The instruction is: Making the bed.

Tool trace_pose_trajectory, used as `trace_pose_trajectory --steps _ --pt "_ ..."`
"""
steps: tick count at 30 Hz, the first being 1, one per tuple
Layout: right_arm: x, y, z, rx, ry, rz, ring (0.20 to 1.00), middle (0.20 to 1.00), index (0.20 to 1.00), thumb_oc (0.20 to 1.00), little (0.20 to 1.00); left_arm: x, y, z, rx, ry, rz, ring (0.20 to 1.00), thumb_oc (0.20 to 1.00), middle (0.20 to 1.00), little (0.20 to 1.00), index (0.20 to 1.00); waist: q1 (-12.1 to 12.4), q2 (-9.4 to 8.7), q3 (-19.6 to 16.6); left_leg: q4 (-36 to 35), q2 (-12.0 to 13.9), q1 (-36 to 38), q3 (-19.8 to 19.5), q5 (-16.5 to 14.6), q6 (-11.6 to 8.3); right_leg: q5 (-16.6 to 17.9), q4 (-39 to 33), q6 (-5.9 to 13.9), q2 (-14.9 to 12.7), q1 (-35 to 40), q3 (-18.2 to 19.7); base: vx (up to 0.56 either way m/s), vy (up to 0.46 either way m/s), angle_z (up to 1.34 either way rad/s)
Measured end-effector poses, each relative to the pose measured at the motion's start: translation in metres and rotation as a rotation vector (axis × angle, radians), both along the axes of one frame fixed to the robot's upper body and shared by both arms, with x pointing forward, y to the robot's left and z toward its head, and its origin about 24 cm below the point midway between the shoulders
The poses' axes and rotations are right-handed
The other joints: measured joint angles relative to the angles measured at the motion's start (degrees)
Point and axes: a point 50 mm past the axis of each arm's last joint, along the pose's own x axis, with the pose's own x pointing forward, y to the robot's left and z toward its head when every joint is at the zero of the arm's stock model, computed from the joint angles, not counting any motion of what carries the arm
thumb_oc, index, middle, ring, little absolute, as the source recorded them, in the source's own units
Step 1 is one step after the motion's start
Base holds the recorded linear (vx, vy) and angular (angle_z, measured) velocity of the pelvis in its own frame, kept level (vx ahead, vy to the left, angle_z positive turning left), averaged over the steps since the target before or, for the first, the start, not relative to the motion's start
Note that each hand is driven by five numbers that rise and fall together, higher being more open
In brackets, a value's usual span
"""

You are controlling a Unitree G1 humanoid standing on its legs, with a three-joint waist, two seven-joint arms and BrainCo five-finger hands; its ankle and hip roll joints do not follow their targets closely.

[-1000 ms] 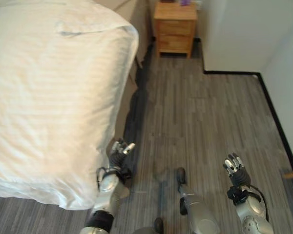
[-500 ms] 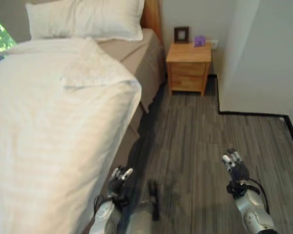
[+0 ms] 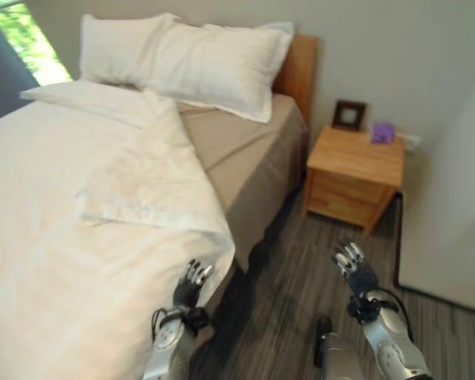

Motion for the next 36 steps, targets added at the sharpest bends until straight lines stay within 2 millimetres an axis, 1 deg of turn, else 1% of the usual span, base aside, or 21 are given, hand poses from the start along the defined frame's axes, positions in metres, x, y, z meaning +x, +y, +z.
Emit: trace_pose_trajectory --steps 1,2,3,4,6,8,9,10,11,13,14,16,17,19,20,23,24,26,30,32,36 --pt "0.008 -0.018 0.008 -0.027 -0.03 -0.054 1.0 1.0 1.0 1.0 1.0 -0.006 -0.006 -0.002 -0.016 0.009 -0.025 1.0 1.0 1.0 1.0 1.0 2.3 -1.66 1.6 -0.9 -3.3 -0.6 -1.5 1.5 -3.89 -2.9 4.8 -3.84 0.4 1.0 2.7 0.62 -0.588 2.12" --pt "0.007 -0.027 0.011 -0.039 -0.042 -0.089 1.0 1.0 1.0 1.0 1.0 -0.006 -0.012 -0.003 -0.028 0.01 -0.047 1.0 1.0 1.0 1.0 1.0 1.5 -1.16 2.2 -1.8 -2.1 -1.6 -3.7 10.0 -4.83 -5.6 13.0 -4.35 2.1 0.7 5.2 0.47 -0.731 2.06" --pt "-0.004 -0.039 0.007 -0.048 -0.019 -0.141 1.0 1.0 1.0 1.0 1.0 0.007 -0.019 0.004 -0.018 -0.03 -0.108 1.0 1.0 1.0 1.0 1.0 1.6 -1.52 2.5 4.5 -0.9 -3.6 -11.1 10.8 -5.64 -8.3 21.4 -2.33 5.9 -1.7 9.9 0.22 -0.469 2.85" --pt "-0.007 -0.042 0.007 -0.06 -0.016 -0.138 1.0 1.0 1.0 1.0 1.0 0.009 -0.018 0.007 -0.008 -0.048 -0.124 1.0 1.0 1.0 1.0 1.0 1.6 -3.62 1.8 5.9 0.0 -5.1 -14.4 11.7 -4.31 -9.0 14.4 -2.51 6.1 0.9 13.3 0.26 -0.627 2.97" --pt "0.003 -0.05 0.012 -0.066 -0.04 -0.158 1.0 1.0 1.0 1.0 1.0 0.012 -0.015 0.006 -0.015 -0.047 -0.091 1.0 1.0 1.0 1.0 1.0 2.4 -5.56 1.5 8.0 2.9 -6.9 -15.6 12.0 -3.72 -12.0 13.4 -5.2 5.8 0.6 5.2 0.12 -0.525 1.99" --pt "0.019 -0.058 0.028 -0.097 -0.115 -0.16 1.0 1.0 1.0 1.0 1.0 0.004 -0.023 -0.001 -0.075 -0.016 -0.063 1.0 1.0 1.0 1.0 1.0 3.3 -5.05 3.1 22.8 3.6 -20.0 -6.4 19.9 -0.7 -10.0 8.1 -9.4 5.6 3.1 -0.7 -0.01 -0.574 1.33" --pt "0.028 -0.058 0.034 -0.103 -0.138 -0.154 1.0 1.0 1.0 1.0 1.0 0.001 -0.021 -0.002 -0.099 -0.017 -0.034 1.0 1.0 1.0 1.0 1.0 4.1 -5.1 3.9 28.6 3.6 -24.6 -0.9 18.7 -0.86 -8.3 5.0 -10.44 5.2 5.2 -3.8 -0.02 -0.481 1.32" --pt "0.031 -0.057 0.037 -0.095 -0.156 -0.171 1.0 1.0 1.0 1.0 1.0 -0.003 -0.017 -0.003 -0.108 -0.01 0.001 1.0 1.0 1.0 1.0 1.0 3.1 -6.2 5.0 27.6 6.8 -25.6 13.9 16.3 -0.69 -7.5 -0.9 -9.27 4.9 9.9 -7.6 -0.02 -0.172 1.61" --pt "0.028 -0.055 0.036 -0.074 -0.171 -0.207 1.0 1.0 1.0 1.0 1.0 -0.01 -0.015 -0.006 -0.119 0.004 0.01 1.0 1.0 1.0 1.0 1.0 2.8 -5.14 4.6 24.4 8.4 -25.2 26.3 15.5 0.47 -11.4 -4.5 3.63 4.3 14.1 -13.9 -0.01 -0.132 1.61" --pt "0.026 -0.074 0.047 -0.123 -0.204 -0.258 1.0 1.0 1.0 1.0 1.0 -0.014 -0.029 -0.002 -0.161 -0.023 -0.001 1.0 1.0 1.0 1.0 1.0 3.3 -2.6 3.9 15.0 8.9 -24.0 25.2 15.6 -1.79 -19.3 13.8 -1.77 -2.3 6.0 -13.9 0.0 -0.15 0.92" --pt "0.028 -0.07 0.047 -0.094 -0.213 -0.266 1.0 1.0 1.0 1.0 1.0 -0.015 -0.026 -0.002 -0.141 -0.012 -0.033 1.0 1.0 1.0 1.0 1.0 4.8 -4.12 3.6 13.2 6.2 -23.2 26.8 14.8 -2.61 -16.3 12.6 -3.65 -6.0 5.1 -15.0 0.03 -0.118 0.67" --pt "0.018 -0.07 0.04 -0.064 -0.195 -0.32 1.0 1.0 1.0 1.0 1.0 -0.016 -0.032 -0.012 -0.153 0.048 -0.052 1.0 1.0 1.0 1.0 1.0 1.7 -2.14 2.0 12.8 3.7 -23.9 33.9 11.4 -1.92 -15.2 3.5 -2.46 -3.9 8.4 -19.4 0.04 0.03 0.74" --pt "0.017 -0.052 0.032 -0.043 -0.161 -0.253 1.0 1.0 1.0 1.0 1.0 -0.019 -0.027 -0.009 -0.146 0.036 -0.038 1.0 1.0 1.0 1.0 1.0 2.1 -2.19 1.8 2.1 -2.7 -18.9 34.0 11.0 0.52 -11.9 -4.1 -1.99 -1.1 9.9 -20.3 0.04 0.075 0.02" --pt "0.018 -0.041 0.029 -0.026 -0.152 -0.216 1.0 1.0 1.0 1.0 1.0 -0.018 -0.019 -0.008 -0.119 0.037 -0.038 1.0 1.0 1.0 1.0 1.0 1.2 -0.65 1.5 -8.1 -2.6 -11.0 28.5 12.0 3.23 -8.3 -5.4 -5.94 3.9 11.0 -21.8 0.06 0.094 -0.1" --pt "0.015 -0.03 0.024 0.011 -0.141 -0.21 1.0 1.0 1.0 1.0 1.0 -0.007 -0.013 -0.004 -0.085 0.023 -0.06 1.0 1.0 1.0 1.0 1.0 0.3 -3.46 1.9 -9.9 -3.7 -9.9 26.5 13.2 4.34 -8.9 -4.6 -5.18 3.5 11.1 -21.9 0.05 0.122 0.14" --pt "0.017 -0.03 0.028 -0.007 -0.154 -0.17 1.0 1.0 1.0 1.0 1.0 0.01 -0.016 0.004 -0.08 -0.017 -0.074 1.0 1.0 1.0 1.0 1.0 -1.3 -1.6 3.4 -9.2 -5.3 -9.6 26.7 13.6 7.18 -9.4 7.7 -1.91 2.9 7.1 -23.1 0.0 0.107 0.0" --pt "0.017 -0.024 0.028 -0.007 -0.153 -0.139 1.0 1.0 1.0 1.0 1.0 0.013 -0.01 0.008 -0.07 -0.038 -0.053 1.0 1.0 1.0 1.0 1.0 -2.3 -1.18 5.2 -6.1 -4.6 -10.0 25.7 11.9 6.52 -7.6 23.5 -0.8 0.5 -0.1 -19.9 0.09 -0.005 0.32" --pt "0.005 -0.02 0.018 -0.002 -0.094 -0.118 1.0 1.0 1.0 1.0 1.0 0.017 -0.006 0.011 -0.045 -0.056 -0.051 1.0 1.0 1.0 1.0 1.0 -4.3 -0.69 5.4 -4.1 -4.8 -12.0 23.2 10.9 6.36 -8.7 30.8 1.02 0.5 -6.4 -6.7 0.14 -0.065 0.86" --pt "0.001 -0.024 0.013 0.0 -0.078 -0.115 1.0 1.0 1.0 1.0 1.0 0.007 0.007 0.008 -0.003 -0.025 -0.035 1.0 1.0 1.0 1.0 1.0 -3.2 -0.01 4.8 -8.8 -3.9 -11.7 21.5 14.3 3.69 -7.7 -2.8 0.73 -4.4 5.3 -2.7 0.19 -0.148 0.64" --pt "-0.014 -0.032 0.0 -0.015 0.0 -0.138 1.0 1.0 1.0 1.0 1.0 0.011 -0.002 0.01 -0.019 -0.047 -0.056 1.0 1.0 1.0 1.0 1.0 -2.9 0.42 3.1 -10.3 -0.5 -10.1 16.6 14.9 0.95 -0.5 -11.0 -1.27 -0.4 11.9 -3.3 0.21 -0.269 0.82" --pt "0.012 -0.022 0.019 -0.011 -0.102 -0.065 1.0 1.0 1.0 1.0 1.0 0.001 -0.024 -0.002 -0.1 -0.016 -0.043 1.0 1.0 1.0 1.0 1.0 -2.2 1.6 1.0 -12.1 3.6 -7.8 15.3 16.0 -0.18 1.0 -18.0 -4.78 3.7 17.4 -6.5 0.13 -0.147 0.28"
